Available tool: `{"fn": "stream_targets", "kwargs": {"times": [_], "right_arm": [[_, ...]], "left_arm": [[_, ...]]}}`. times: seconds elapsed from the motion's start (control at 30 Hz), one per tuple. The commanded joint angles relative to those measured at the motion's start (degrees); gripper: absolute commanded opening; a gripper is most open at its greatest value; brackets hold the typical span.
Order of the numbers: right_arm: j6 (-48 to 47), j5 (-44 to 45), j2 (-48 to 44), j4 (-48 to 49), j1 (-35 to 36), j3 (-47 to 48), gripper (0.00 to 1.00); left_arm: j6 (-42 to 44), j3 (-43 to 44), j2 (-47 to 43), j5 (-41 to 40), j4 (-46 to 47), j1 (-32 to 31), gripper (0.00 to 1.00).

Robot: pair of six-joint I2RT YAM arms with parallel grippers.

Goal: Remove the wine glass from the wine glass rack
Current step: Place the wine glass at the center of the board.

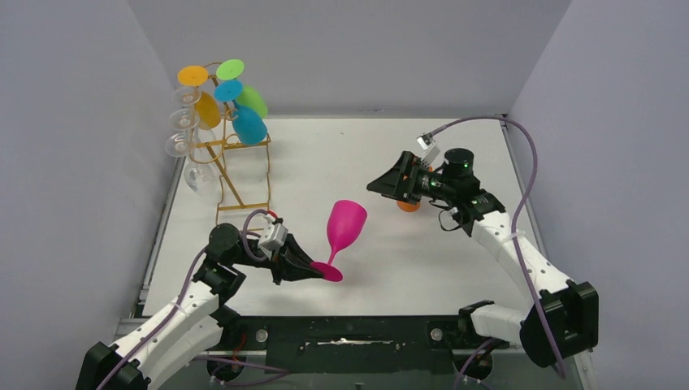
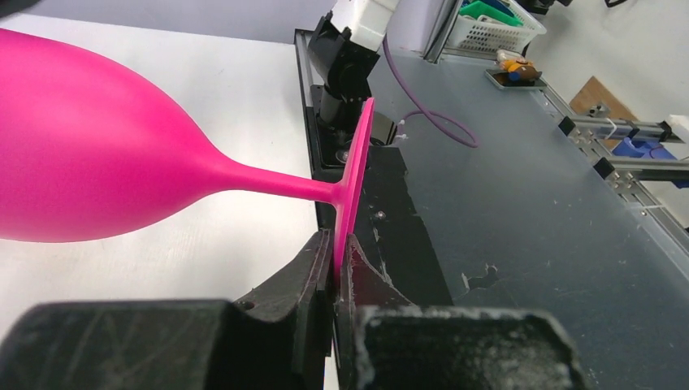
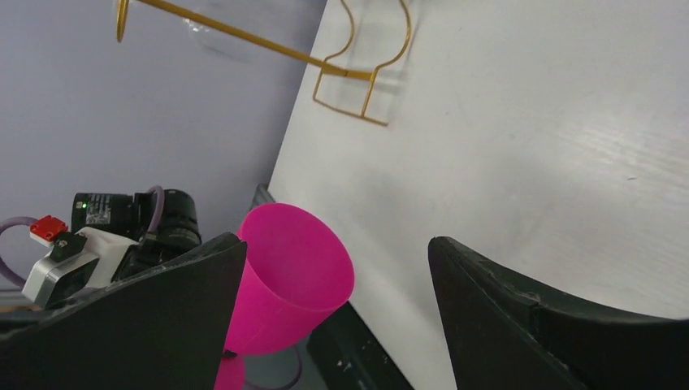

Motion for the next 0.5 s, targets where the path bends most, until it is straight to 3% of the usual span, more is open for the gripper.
{"fn": "stream_targets", "kwargs": {"times": [0.0, 0.2, 0.4, 0.47], "right_arm": [[2.98, -11.77, 4.25, 3.20, 4.58, 5.55, 0.84], [0.88, -14.55, 9.10, 3.94, 11.12, 9.99, 0.80], [-0.78, -18.13, 9.81, 4.66, 9.76, 9.59, 0.73], [0.11, -21.52, 10.08, 4.52, 8.10, 9.08, 0.65]], "left_arm": [[3.43, 1.19, -0.98, 2.65, 3.38, 0.07, 0.00], [6.16, 2.39, -2.14, 3.58, -1.02, 0.21, 0.00], [12.27, 4.50, -3.90, 2.46, -10.56, 0.31, 0.00], [16.18, 6.51, -4.59, 1.96, -17.64, 0.22, 0.00]]}}
